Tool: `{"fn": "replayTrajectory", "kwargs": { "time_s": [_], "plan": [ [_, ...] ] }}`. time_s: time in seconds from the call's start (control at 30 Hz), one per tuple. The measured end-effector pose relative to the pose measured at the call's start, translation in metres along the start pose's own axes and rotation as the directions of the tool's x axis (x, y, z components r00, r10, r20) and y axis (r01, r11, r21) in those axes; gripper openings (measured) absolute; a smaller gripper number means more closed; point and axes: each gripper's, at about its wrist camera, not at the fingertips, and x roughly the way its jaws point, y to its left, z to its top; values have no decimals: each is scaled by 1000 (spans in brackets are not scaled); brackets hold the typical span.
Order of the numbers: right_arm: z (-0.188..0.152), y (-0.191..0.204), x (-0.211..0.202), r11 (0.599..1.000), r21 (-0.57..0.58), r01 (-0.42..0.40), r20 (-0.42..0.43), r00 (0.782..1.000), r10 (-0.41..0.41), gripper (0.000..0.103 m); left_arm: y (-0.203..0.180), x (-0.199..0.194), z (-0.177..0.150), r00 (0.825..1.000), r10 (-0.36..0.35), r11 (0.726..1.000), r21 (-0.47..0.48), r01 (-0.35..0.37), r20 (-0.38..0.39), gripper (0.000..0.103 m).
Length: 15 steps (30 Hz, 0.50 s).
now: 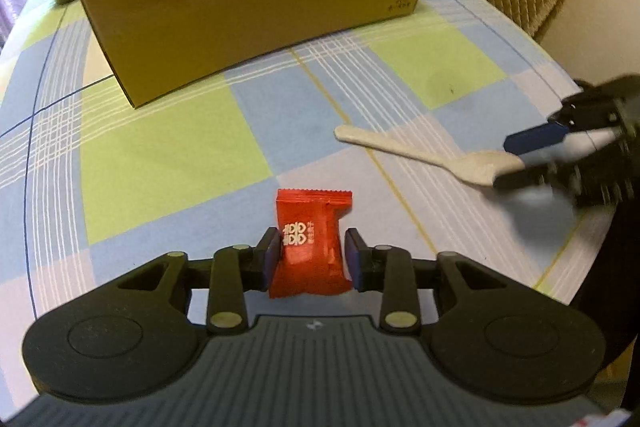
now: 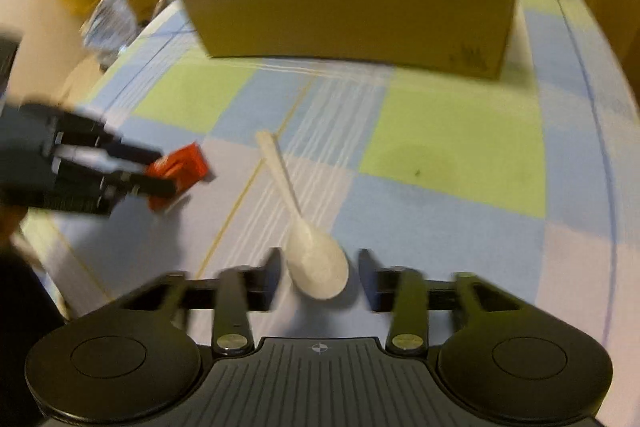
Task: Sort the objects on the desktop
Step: 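Lift red snack packet with left tool while right tool lifts white spoon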
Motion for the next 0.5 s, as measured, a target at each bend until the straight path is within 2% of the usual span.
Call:
{"fn": "replayTrajectory", "kwargs": {
  "time_s": [0.1, 0.23, 0.3, 0.5],
  "plan": [
    [-8, 20, 1, 991, -130, 35, 45, 999, -30, 46, -3, -4, -3, 999, 24, 1000, -19, -24, 28, 39],
    [-12, 36, 9, 953, -294, 68, 79, 996, -46, 46, -4, -9, -7, 997, 44, 998, -51, -40, 71, 46],
    [-14, 35, 12, 945, -320, 62, 83, 996, -37, 46, -4, -12, -9, 994, 58, 997, -48, -54, 91, 53],
    [-16, 23, 22, 946, -322, 19, 64, 998, 1, 45, -6, -8, -15, 993, 62, 997, -42, -58, 96, 53]
  ]
}}
